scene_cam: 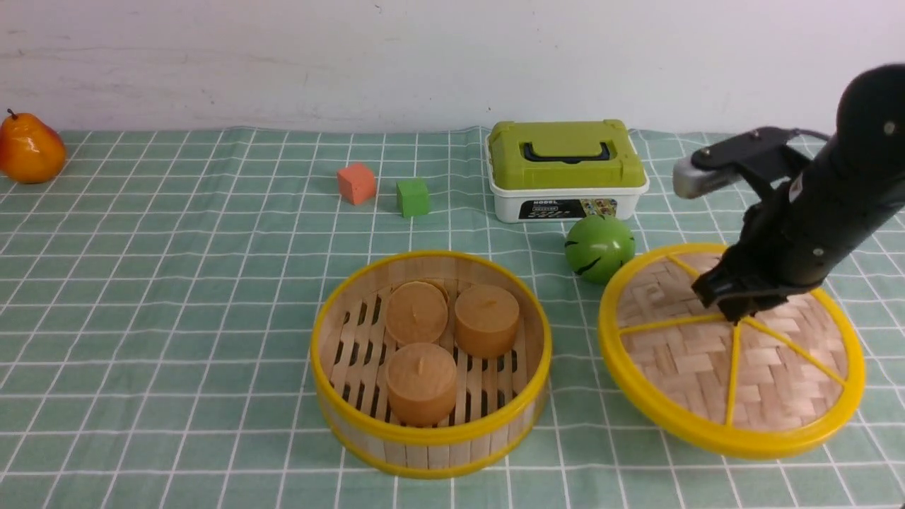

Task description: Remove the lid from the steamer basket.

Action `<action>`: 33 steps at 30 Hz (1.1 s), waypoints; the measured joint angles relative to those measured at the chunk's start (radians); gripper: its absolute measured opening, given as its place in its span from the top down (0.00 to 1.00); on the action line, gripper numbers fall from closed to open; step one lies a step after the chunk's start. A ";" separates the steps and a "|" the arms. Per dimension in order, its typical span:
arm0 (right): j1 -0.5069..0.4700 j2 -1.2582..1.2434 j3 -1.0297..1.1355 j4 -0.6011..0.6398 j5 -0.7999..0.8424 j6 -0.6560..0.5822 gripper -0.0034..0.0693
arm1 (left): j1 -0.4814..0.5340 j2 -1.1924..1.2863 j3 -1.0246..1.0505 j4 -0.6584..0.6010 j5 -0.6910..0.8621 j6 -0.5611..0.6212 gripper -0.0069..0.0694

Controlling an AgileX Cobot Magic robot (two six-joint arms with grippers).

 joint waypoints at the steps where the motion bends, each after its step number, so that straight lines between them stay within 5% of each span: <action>1: 0.000 0.016 0.006 0.000 -0.020 0.000 0.85 | 0.000 0.000 0.000 0.000 0.000 0.000 0.60; 15: -0.001 0.109 -0.001 0.001 -0.138 0.000 0.70 | 0.000 0.000 0.000 0.000 0.000 0.000 0.60; 21: -0.001 0.010 -0.073 0.007 0.020 0.015 0.60 | 0.000 0.000 0.000 0.000 0.000 0.000 0.60; 27: -0.001 -0.277 -0.049 0.011 0.059 0.015 0.65 | 0.000 0.000 0.000 0.000 0.000 0.000 0.60; 33: -0.001 -0.649 0.197 0.018 -0.030 0.015 0.86 | 0.000 0.000 0.000 0.000 0.000 0.000 0.60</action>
